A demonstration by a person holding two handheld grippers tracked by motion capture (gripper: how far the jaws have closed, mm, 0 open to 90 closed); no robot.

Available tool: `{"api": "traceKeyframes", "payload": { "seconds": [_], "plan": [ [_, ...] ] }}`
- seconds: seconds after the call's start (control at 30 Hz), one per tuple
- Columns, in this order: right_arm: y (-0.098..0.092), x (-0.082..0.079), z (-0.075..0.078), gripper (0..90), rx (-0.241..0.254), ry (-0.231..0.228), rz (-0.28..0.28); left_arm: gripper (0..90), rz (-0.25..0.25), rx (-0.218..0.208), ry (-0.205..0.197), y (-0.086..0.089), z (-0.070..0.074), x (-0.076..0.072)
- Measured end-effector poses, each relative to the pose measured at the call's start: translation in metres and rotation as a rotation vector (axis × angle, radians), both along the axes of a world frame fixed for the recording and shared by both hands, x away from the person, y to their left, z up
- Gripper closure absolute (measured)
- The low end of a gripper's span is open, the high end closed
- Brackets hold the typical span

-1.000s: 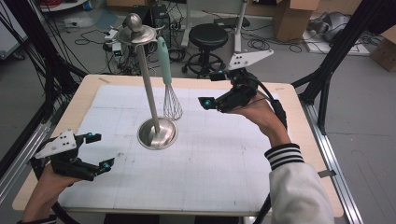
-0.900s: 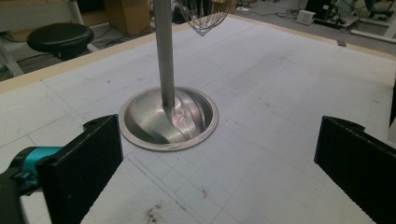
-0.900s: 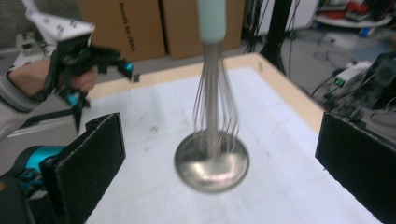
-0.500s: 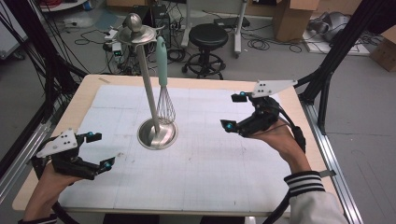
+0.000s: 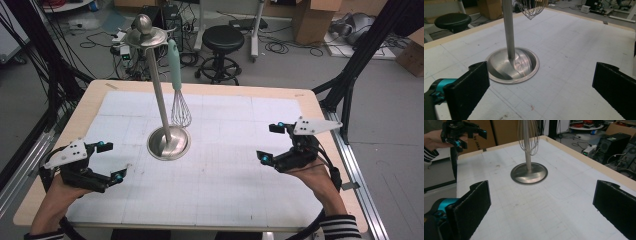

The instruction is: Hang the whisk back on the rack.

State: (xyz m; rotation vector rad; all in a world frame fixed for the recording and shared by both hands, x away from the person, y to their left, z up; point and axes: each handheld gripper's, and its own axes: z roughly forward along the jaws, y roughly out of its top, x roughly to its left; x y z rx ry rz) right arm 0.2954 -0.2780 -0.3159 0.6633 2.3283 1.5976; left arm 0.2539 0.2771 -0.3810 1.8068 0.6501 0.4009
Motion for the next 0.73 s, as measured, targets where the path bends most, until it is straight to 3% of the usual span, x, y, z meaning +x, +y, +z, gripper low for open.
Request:
{"api": "traceKeyframes", "payload": {
  "seconds": [0.27, 0.4, 0.5, 0.73],
  "plan": [
    [-0.016, -0.021, -0.033, 0.2, 0.008, -0.008, -0.081, 1.7, 0.004, 0.0, -0.003, 0.001, -0.002, 0.0],
    [-0.023, -0.027, -0.05, 0.2, 0.05, -0.015, -0.129, 1.7, 0.004, -0.006, -0.007, 0.002, -0.002, -0.001],
    [-0.027, -0.03, -0.057, 0.2, 0.064, -0.013, -0.15, 1.7, 0.005, -0.008, -0.003, 0.001, -0.002, -0.002],
    [-0.034, -0.032, -0.063, 0.2, 0.045, -0.011, -0.178, 1.7, -0.001, -0.006, -0.006, 0.0, -0.001, -0.002]
  ]
}}
